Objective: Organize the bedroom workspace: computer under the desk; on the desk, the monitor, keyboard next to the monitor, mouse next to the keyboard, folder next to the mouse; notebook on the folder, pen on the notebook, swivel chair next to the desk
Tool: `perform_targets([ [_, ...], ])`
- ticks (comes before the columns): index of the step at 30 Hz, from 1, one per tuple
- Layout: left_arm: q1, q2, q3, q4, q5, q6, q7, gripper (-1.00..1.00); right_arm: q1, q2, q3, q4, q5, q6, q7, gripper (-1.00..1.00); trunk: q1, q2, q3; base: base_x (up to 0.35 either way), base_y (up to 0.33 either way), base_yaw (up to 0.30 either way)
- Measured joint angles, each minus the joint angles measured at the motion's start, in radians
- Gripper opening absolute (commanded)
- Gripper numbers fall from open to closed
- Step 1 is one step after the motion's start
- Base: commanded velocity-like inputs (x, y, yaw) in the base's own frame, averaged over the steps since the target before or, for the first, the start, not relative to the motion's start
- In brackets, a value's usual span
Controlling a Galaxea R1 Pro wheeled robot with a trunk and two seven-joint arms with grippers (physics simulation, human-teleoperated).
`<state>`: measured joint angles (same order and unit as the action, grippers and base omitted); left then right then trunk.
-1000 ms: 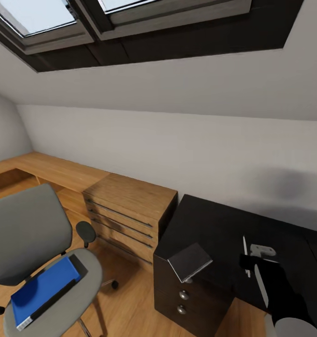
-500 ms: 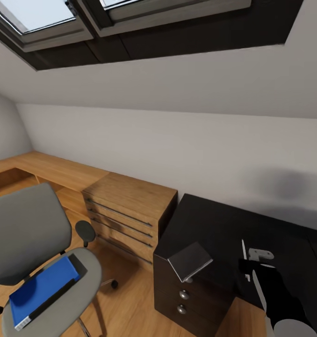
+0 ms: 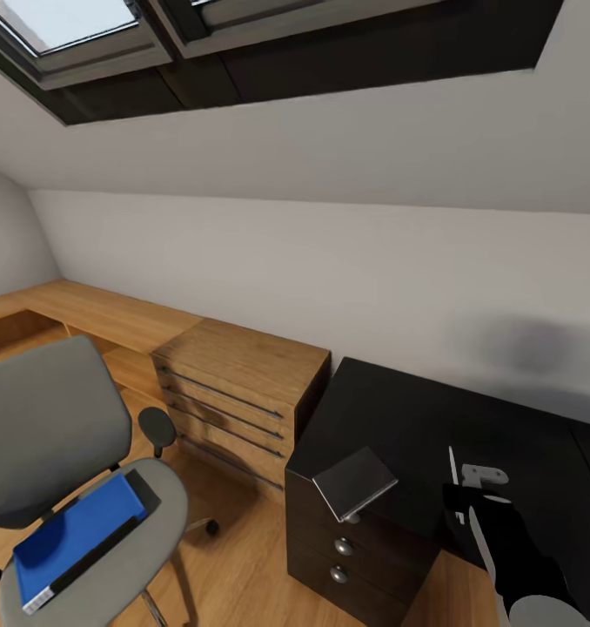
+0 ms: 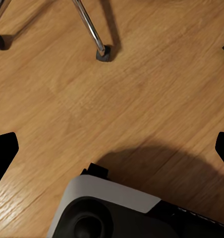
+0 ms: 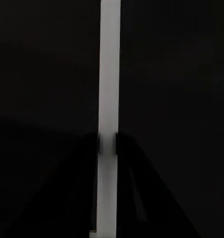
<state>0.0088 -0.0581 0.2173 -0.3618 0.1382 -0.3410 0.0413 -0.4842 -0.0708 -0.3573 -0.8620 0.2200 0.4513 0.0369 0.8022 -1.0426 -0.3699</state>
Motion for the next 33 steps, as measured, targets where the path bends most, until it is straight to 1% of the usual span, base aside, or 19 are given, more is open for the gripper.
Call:
perform_targets([
  [13,0.0,0.0,0.0,0.0,0.001,0.0,0.0,1.0,0.0,0.0,0.0,0.003,0.0,-0.001,0.0,-1.0,0.05,-0.091,-0.041,0.0,0.0,0.0],
  [27,0.0,-0.001,0.0,0.0,0.0,0.0,0.0,1.0,0.0,0.0,0.0,0.002,-0.001,0.009,0.0,-1.0,0.05,-0.091,-0.041,0.0,0.0,0.0],
  [30,0.0,-0.001,0.0,0.0,-0.001,0.0,0.0,1.0,-0.001,0.0,-0.001,0.001,-0.001,0.023,0.001,-1.0,0.05,-0.091,-0.041,0.0,0.0,0.0],
  [33,0.0,-0.001,0.001,0.0,-0.001,0.0,0.0,1.0,-0.002,0.0,-0.001,-0.001,-0.001,0.066,0.002,-1.0,0.05,-0.091,-0.041,0.0,0.0,0.0],
])
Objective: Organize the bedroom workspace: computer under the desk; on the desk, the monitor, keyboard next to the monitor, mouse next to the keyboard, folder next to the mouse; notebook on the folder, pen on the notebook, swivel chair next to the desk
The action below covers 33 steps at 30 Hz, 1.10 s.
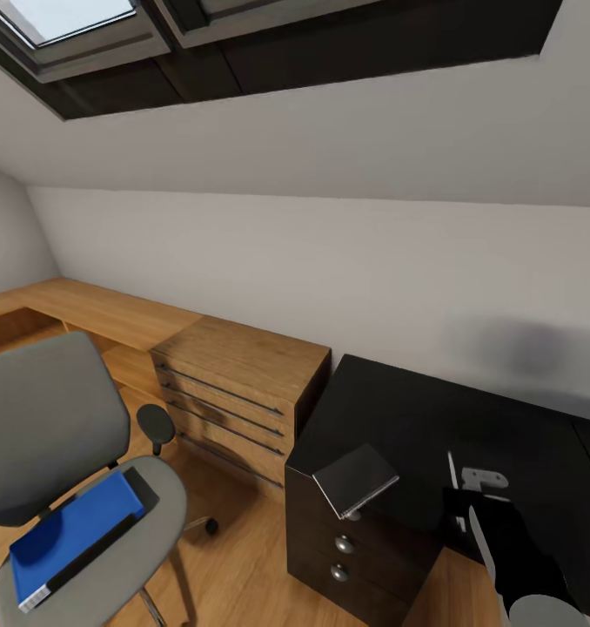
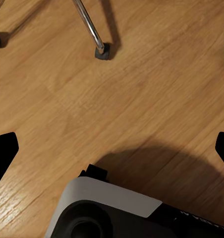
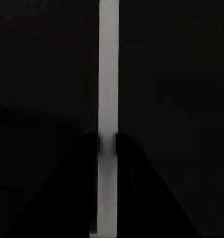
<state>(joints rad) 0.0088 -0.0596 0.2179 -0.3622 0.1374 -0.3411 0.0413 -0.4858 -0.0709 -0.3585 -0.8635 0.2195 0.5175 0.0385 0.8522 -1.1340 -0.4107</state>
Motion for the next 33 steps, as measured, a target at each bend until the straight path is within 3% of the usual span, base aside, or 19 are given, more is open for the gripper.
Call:
perform_targets([
  [8,0.0,-0.003,0.001,0.0,0.0,0.0,0.0,1.0,-0.001,-0.001,0.0,-0.003,-0.002,0.04,0.003,-1.0,0.0,0.0,0.0,0.0,0.0,0.0],
  [33,0.0,-0.003,0.001,0.0,-0.001,0.0,0.0,1.0,-0.001,-0.001,0.001,-0.002,-0.002,0.042,0.002,-1.0,0.0,0.0,0.0,0.0,0.0,0.0],
])
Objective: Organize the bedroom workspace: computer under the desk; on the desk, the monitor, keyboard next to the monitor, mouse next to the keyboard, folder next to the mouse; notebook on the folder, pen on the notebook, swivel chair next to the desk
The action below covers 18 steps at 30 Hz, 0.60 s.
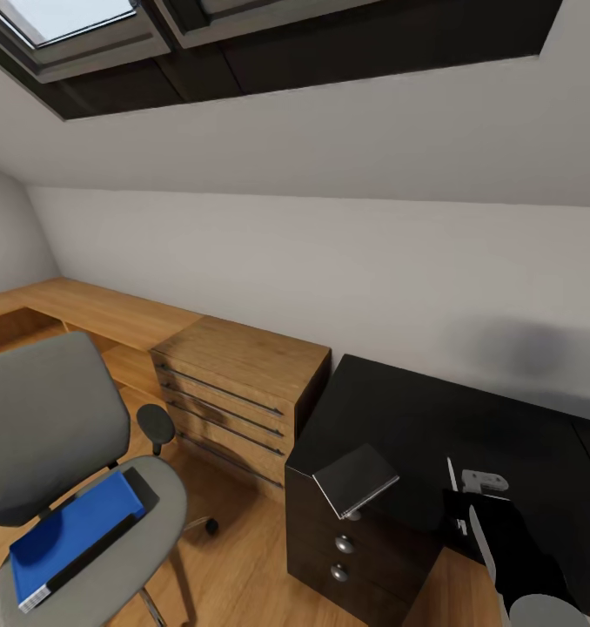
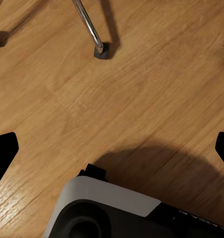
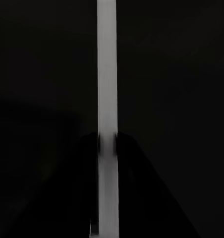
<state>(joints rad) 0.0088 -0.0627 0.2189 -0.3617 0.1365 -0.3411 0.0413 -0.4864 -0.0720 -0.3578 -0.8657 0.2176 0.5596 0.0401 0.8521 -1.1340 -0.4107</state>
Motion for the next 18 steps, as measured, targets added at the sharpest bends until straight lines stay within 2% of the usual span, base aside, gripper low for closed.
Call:
perform_targets([
  [2,0.0,0.0,0.0,0.0,0.0,0.0,0.0,1.0,0.0,0.0,0.0,0.0,-0.001,0.0,0.0,-1.0,0.0,0.0,0.0,0.0,0.0,0.0],
  [3,0.0,0.0,0.0,0.0,-0.001,0.0,0.0,1.0,0.0,0.0,0.0,0.0,-0.001,0.0,0.0,1.0,0.0,0.0,0.0,0.0,0.0,0.0],
  [12,0.0,0.0,0.0,0.0,-0.001,0.0,0.0,1.0,0.001,0.0,-0.002,-0.014,-0.002,-0.005,0.007,1.0,0.0,0.0,0.0,0.0,0.0,0.0],
  [18,0.0,0.0,0.0,0.0,-0.001,0.0,0.0,1.0,0.001,0.0,-0.004,-0.068,-0.008,-0.005,0.022,1.0,0.0,0.0,0.0,0.0,0.0,0.0],
])
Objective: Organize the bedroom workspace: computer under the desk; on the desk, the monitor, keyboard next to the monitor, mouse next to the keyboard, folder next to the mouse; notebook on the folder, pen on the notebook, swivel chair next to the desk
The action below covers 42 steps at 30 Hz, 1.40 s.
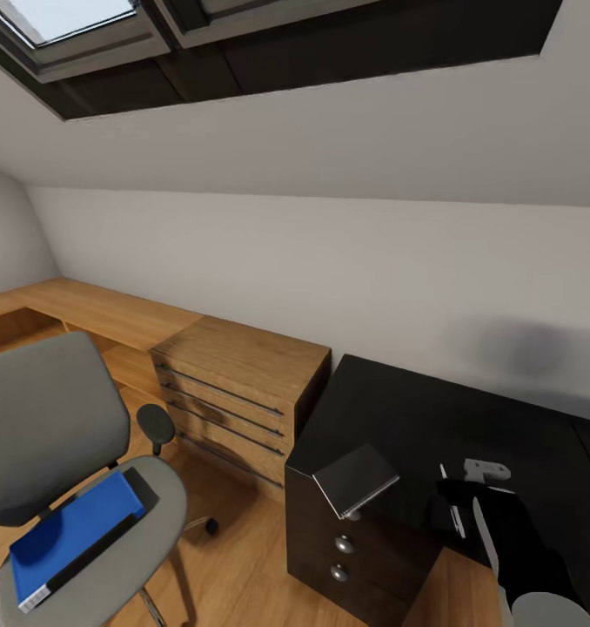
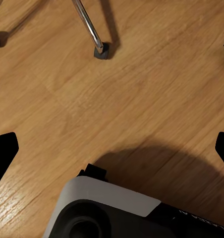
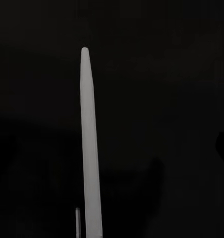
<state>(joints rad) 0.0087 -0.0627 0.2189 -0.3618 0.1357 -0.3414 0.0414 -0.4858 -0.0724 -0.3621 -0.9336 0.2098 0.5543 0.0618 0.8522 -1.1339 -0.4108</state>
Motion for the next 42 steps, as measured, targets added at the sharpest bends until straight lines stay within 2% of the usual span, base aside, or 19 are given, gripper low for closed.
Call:
perform_targets([
  [5,0.0,0.0,0.0,0.0,0.0,0.0,0.0,1.0,0.0,0.001,-0.003,-0.017,-0.001,0.002,0.013,1.0,0.0,0.0,0.0,0.0,0.0,0.0],
  [10,0.0,0.0,-0.001,0.0,0.0,0.0,0.0,1.0,0.0,0.016,-0.006,-0.116,-0.007,0.007,0.015,1.0,0.0,0.0,0.0,0.0,0.0,0.04],
  [13,0.0,0.0,-0.001,0.0,0.0,0.0,0.0,1.0,0.001,0.049,-0.011,-0.178,-0.018,0.01,0.013,1.0,0.0,0.0,-0.001,0.0,0.0,0.176],
  [15,0.0,0.0,-0.001,0.0,0.0,0.0,0.0,1.0,0.002,0.08,-0.018,-0.223,-0.023,0.014,0.011,1.0,0.0,0.0,-0.001,0.0,0.0,0.234],
  [18,0.0,0.0,-0.002,0.0,0.0,0.0,0.0,1.0,0.003,0.098,-0.022,-0.245,-0.025,0.015,0.01,1.0,0.0,0.0,-0.002,0.0,0.0,0.252],
  [25,0.0,0.0,-0.002,0.0,-0.001,0.0,-0.001,1.0,0.003,0.108,-0.024,-0.252,-0.025,0.014,0.009,1.0,0.0,0.0,-0.005,0.0,0.0,0.263],
  [42,0.0,0.002,-0.002,0.001,0.0,0.0,-0.001,1.0,0.003,0.113,-0.023,-0.237,-0.025,0.007,0.009,1.0,0.0,0.0,-0.012,0.0,0.0,0.267],
])
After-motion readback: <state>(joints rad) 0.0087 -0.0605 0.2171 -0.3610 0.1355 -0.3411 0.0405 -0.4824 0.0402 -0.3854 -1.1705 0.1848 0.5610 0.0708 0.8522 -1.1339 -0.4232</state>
